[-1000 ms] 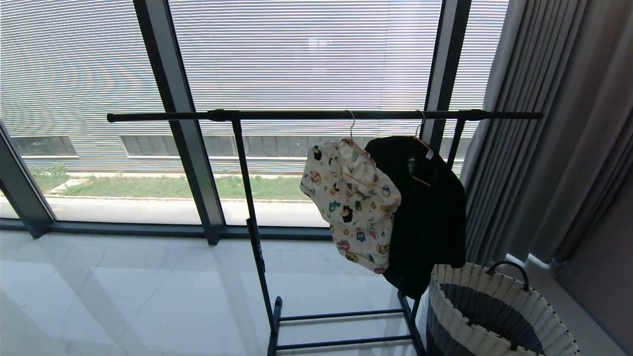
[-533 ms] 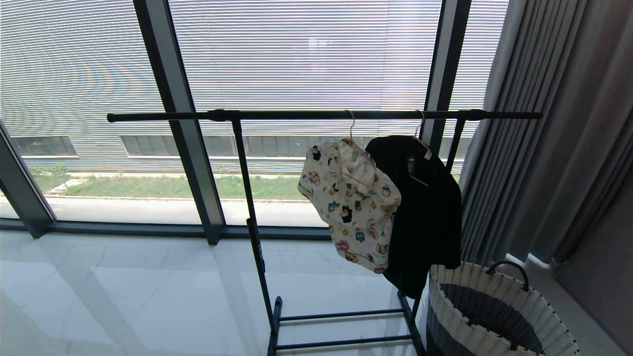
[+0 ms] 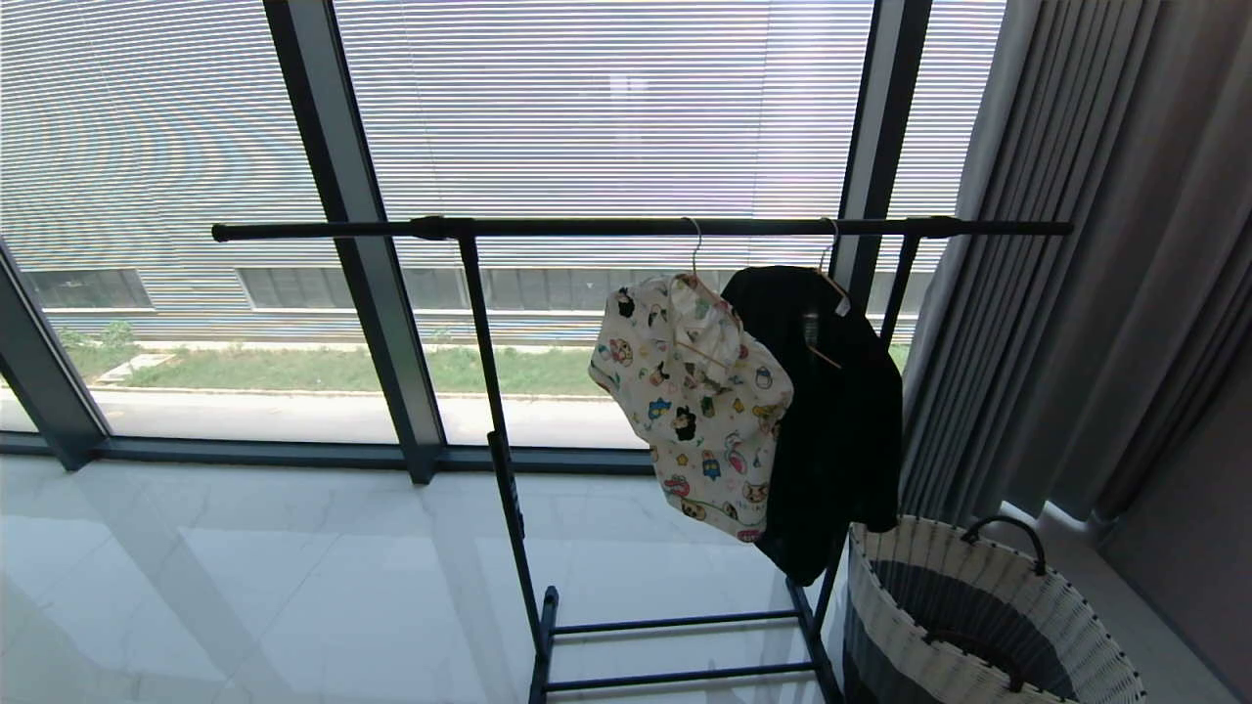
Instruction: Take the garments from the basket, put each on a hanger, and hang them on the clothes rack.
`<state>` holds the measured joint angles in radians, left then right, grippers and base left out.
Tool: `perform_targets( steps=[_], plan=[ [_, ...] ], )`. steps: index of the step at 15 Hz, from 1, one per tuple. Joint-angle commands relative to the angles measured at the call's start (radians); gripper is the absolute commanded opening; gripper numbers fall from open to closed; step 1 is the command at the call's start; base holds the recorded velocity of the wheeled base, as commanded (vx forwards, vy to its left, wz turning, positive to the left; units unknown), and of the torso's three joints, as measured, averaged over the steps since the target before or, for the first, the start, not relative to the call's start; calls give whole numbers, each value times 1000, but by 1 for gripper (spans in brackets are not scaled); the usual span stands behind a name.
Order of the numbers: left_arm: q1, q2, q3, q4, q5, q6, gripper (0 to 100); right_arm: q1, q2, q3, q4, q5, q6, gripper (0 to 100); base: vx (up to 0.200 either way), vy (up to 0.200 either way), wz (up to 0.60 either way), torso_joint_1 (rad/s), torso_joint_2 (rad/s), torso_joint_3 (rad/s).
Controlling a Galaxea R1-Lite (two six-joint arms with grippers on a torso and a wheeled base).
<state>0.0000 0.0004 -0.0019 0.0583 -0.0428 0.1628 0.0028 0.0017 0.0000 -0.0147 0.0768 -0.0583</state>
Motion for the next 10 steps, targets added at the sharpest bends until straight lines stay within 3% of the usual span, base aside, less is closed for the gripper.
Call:
perform_targets(
  steps=[1, 10],
  plan=[
    [0, 0, 0, 0, 0, 0, 100, -1, -2, 0, 1, -2, 12, 100, 0, 0, 0, 0, 0, 0],
    [0, 0, -1, 0, 0, 0, 100, 0, -2, 0, 1, -2, -8, 100, 0, 0, 0, 0, 0, 0]
  ],
)
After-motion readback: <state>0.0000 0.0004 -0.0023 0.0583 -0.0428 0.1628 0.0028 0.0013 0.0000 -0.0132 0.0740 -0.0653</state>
